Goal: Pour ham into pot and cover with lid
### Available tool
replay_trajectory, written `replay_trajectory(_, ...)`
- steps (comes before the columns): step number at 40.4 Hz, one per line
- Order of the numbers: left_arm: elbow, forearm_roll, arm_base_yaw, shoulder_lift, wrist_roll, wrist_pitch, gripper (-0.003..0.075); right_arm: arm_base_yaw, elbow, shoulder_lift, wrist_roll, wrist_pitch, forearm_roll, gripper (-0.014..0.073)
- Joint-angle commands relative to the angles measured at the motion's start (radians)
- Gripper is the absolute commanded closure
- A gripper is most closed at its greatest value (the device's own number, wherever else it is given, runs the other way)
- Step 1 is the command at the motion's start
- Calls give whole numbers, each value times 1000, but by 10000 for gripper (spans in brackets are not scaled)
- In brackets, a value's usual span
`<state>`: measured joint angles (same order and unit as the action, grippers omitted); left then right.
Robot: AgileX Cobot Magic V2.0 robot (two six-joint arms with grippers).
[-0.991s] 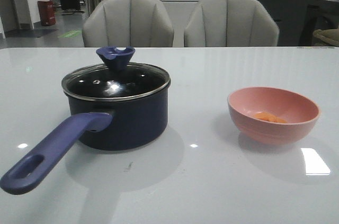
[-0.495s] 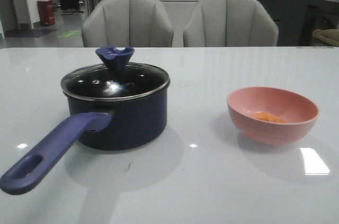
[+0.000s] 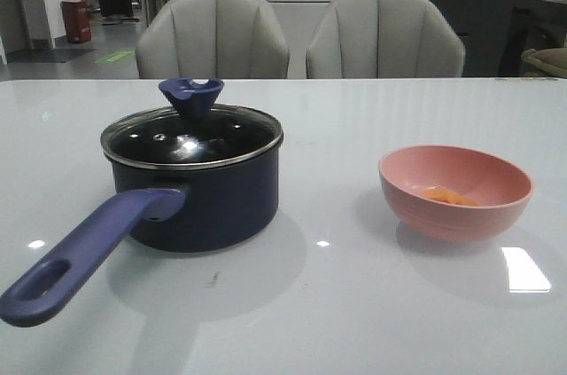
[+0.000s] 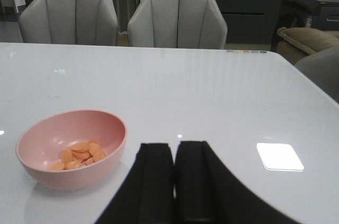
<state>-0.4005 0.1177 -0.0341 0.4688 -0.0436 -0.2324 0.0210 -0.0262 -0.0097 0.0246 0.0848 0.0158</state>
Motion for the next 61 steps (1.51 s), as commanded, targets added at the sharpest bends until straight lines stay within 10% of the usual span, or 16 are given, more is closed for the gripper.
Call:
replay_trajectory(1,-34,12,-16,11,10,66,43,-6,4,-21,1,-85,-5,437)
replay_trajectory(32,-782,92,-217,807,10,-514,44,-6,4,-21,1,-85,-5,437)
replay_trajectory(61,-1309,-74,-473,1370,223,-718,45,-6,4,-21,1,-85,-5,437)
